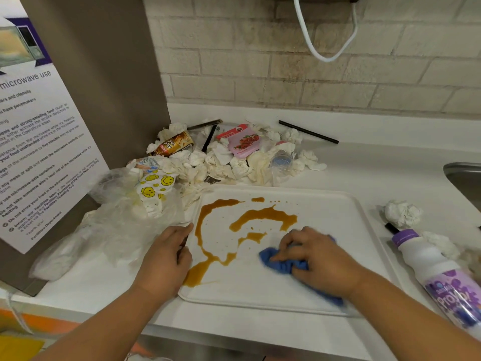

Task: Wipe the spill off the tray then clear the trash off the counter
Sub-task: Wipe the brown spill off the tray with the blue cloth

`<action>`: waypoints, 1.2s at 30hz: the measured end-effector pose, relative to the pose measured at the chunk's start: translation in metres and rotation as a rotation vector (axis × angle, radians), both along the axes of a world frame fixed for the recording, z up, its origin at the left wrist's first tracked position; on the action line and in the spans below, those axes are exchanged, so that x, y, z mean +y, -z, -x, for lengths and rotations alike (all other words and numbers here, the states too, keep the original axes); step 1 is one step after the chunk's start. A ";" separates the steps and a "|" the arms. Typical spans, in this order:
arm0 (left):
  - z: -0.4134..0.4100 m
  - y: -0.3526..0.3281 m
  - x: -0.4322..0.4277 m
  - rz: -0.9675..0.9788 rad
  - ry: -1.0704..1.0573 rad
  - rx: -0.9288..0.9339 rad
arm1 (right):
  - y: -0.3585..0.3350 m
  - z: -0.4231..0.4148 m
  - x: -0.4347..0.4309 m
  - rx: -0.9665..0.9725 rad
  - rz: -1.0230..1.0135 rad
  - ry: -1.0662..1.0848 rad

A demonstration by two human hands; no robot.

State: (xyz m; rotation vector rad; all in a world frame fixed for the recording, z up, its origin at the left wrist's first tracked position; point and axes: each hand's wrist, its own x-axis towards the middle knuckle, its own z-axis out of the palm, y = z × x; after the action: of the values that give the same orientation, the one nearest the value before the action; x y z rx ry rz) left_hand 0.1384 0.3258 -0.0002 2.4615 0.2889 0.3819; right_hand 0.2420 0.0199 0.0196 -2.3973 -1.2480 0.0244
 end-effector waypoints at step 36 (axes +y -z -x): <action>0.000 0.003 0.002 -0.014 -0.002 -0.003 | -0.010 0.039 0.080 0.061 0.106 -0.340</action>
State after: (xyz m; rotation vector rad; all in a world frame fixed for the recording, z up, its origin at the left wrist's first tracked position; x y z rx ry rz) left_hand 0.1383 0.3278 -0.0036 2.4749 0.2884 0.3892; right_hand 0.2029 0.1003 0.0291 -2.2218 -1.6457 0.2699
